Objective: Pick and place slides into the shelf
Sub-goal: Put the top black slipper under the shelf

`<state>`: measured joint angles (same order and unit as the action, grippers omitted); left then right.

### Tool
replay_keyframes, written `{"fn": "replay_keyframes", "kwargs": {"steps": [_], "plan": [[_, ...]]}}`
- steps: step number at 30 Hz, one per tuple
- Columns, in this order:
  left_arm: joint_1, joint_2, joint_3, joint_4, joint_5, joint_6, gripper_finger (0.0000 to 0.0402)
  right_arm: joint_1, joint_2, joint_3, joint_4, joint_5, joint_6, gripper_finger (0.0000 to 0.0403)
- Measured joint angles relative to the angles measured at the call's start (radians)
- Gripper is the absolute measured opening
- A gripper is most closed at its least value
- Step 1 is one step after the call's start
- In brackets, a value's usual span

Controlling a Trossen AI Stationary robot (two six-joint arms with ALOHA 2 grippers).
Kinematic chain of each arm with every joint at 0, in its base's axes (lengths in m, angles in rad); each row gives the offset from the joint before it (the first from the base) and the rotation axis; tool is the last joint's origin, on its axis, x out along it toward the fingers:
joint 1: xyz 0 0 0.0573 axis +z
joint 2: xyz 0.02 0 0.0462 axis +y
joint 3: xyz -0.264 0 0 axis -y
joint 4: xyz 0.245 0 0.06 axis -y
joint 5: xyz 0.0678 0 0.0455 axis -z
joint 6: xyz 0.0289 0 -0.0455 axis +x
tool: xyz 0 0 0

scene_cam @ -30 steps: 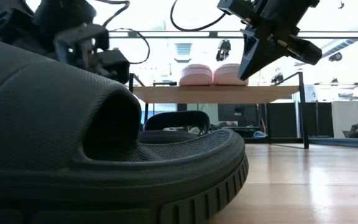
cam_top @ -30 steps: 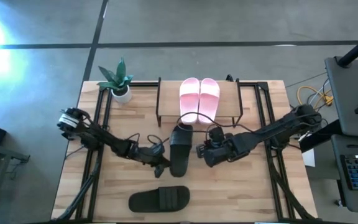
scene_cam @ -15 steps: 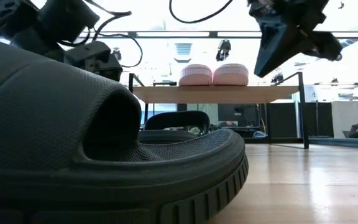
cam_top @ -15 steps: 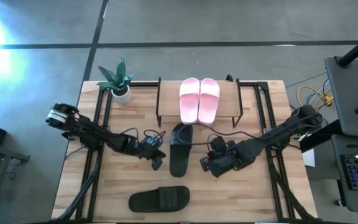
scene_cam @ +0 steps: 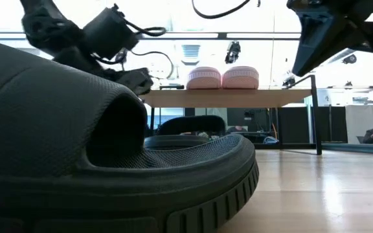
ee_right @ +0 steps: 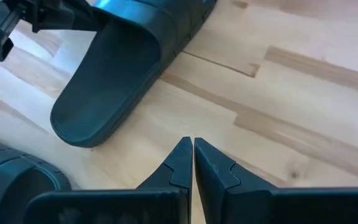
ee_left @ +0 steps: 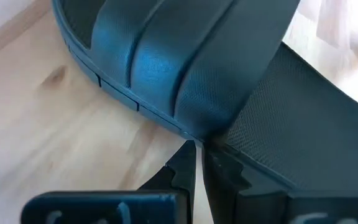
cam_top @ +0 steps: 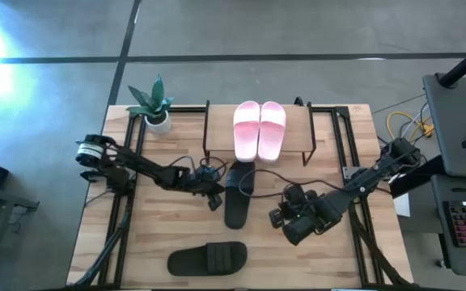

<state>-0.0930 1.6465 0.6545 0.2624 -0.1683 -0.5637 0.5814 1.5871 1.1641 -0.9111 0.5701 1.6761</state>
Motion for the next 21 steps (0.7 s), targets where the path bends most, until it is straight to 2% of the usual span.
{"fn": "replay_keyframes", "kwargs": {"steps": [7, 10, 15, 21], "plan": [[0.041, 0.089, 0.102, 0.001, 0.074, 0.075, 0.0013, 0.015, 0.000, 0.000, -0.011, 0.008, 0.034, 0.0008], [0.037, 0.086, 0.138, -0.079, 0.109, 0.100, 0.0013, 0.017, 0.000, 0.000, -0.015, 0.008, 0.034, 0.0009], [-0.003, -0.023, 0.130, -0.268, 0.028, 0.111, 0.0013, 0.017, 0.000, 0.000, -0.026, 0.007, 0.034, 0.0009], [-0.079, -0.191, 0.134, -0.307, 0.014, 0.201, 0.0013, 0.017, -0.009, 0.000, -0.045, 0.007, 0.085, 0.0008]]}}
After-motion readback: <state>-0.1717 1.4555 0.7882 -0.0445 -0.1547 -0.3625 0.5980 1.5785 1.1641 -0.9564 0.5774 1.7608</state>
